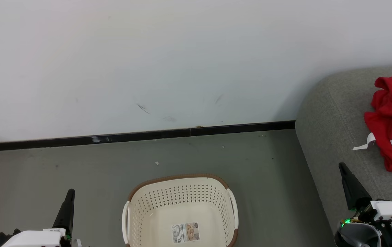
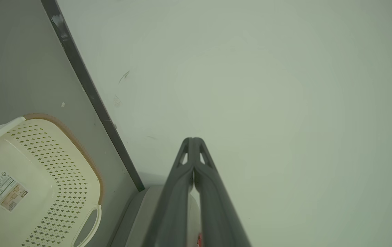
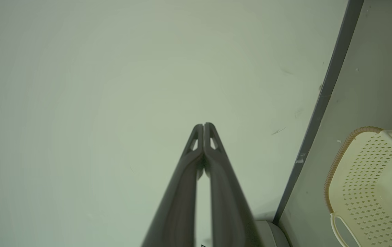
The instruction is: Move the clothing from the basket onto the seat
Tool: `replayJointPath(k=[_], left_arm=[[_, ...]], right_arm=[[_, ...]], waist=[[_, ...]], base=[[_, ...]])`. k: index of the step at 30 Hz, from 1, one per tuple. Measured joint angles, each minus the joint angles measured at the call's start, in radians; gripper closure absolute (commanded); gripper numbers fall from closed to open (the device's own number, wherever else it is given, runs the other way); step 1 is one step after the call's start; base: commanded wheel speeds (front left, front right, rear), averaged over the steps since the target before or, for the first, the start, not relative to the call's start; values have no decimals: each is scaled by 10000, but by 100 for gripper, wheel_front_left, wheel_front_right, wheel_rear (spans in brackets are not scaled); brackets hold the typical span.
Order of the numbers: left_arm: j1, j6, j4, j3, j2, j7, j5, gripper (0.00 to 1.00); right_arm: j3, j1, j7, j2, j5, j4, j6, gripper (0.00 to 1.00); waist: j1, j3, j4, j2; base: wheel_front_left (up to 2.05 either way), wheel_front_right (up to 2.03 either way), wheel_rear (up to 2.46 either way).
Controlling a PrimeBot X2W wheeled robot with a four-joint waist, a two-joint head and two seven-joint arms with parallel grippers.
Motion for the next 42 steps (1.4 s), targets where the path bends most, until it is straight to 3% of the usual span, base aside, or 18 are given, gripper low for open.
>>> replayJointPath(k=[42], left_arm=[[-4, 0, -29, 15, -4, 15, 0, 100]], right_arm=[[130, 170, -130, -2, 10, -157, 0, 100]], waist=[[-2, 5, 0, 0]], base=[[0, 0, 0]])
